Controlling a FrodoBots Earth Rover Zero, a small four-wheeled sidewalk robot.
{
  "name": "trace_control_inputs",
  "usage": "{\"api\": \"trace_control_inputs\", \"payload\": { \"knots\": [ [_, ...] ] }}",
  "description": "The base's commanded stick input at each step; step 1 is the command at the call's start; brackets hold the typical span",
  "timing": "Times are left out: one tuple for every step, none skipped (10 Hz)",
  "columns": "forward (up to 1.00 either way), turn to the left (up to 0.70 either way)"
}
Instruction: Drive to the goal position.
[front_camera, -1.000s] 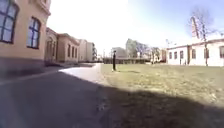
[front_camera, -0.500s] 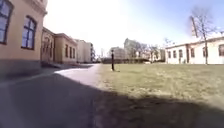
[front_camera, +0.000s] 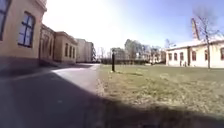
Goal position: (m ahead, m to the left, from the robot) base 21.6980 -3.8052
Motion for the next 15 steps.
{"api": "trace_control_inputs", "payload": {
  "knots": [
    [0.85, 0.0],
    [0.85, 0.0],
    [0.85, 0.0],
    [0.85, 0.0],
    [0.85, 0.0],
    [0.85, 0.0],
    [0.85, 0.0],
    [0.85, 0.0],
    [0.85, 0.0],
    [0.85, 0.0],
    [0.85, 0.0],
    [0.85, 0.0],
    [0.85, 0.0],
    [0.85, 0.0],
    [0.85, 0.0]
  ]
}}
